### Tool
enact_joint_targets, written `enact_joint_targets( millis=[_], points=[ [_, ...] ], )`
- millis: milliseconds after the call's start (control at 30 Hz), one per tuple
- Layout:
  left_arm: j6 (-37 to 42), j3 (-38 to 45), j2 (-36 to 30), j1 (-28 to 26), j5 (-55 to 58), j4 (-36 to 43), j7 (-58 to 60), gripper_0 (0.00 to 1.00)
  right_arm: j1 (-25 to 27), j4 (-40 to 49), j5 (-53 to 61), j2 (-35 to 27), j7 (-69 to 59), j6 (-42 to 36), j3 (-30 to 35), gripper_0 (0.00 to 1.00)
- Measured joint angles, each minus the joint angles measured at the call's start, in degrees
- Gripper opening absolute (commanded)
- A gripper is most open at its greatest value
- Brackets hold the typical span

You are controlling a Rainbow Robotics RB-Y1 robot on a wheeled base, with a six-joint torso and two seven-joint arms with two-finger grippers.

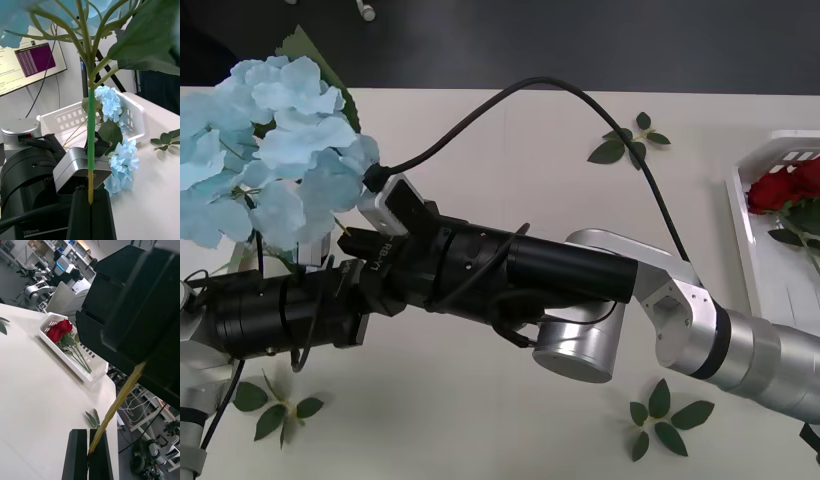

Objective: Put the red flowers into the right box and the blue flowers into the left box

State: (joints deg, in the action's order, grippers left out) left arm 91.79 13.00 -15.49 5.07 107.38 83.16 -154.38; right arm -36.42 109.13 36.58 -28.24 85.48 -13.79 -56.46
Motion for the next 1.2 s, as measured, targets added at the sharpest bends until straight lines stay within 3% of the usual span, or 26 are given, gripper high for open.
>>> enact_joint_targets(
  millis=[400, 700, 1033, 1200],
  points=[
    [0.0, 0.0, 0.0, 0.0, 0.1, 0.0, 0.0, 0.01, 0.2, -0.3, 0.8, -0.5, -3.0, 1.3, 0.0, 0.0],
    [0.0, 0.0, 0.0, 0.1, 1.2, 0.0, 0.0, 0.0, 1.6, 3.4, 2.4, -5.7, -3.3, 1.2, 2.3, 0.0],
    [0.1, 0.0, 0.0, 0.1, 1.2, 0.0, 0.0, 0.0, 4.4, 13.2, 6.7, -12.2, -7.8, -10.2, 6.8, 0.0],
    [0.1, 0.0, 0.0, 0.6, 1.2, 0.0, 0.0, 0.0, 4.5, 14.4, 8.8, -13.1, -8.4, -12.1, 8.0, 0.0]
  ],
)
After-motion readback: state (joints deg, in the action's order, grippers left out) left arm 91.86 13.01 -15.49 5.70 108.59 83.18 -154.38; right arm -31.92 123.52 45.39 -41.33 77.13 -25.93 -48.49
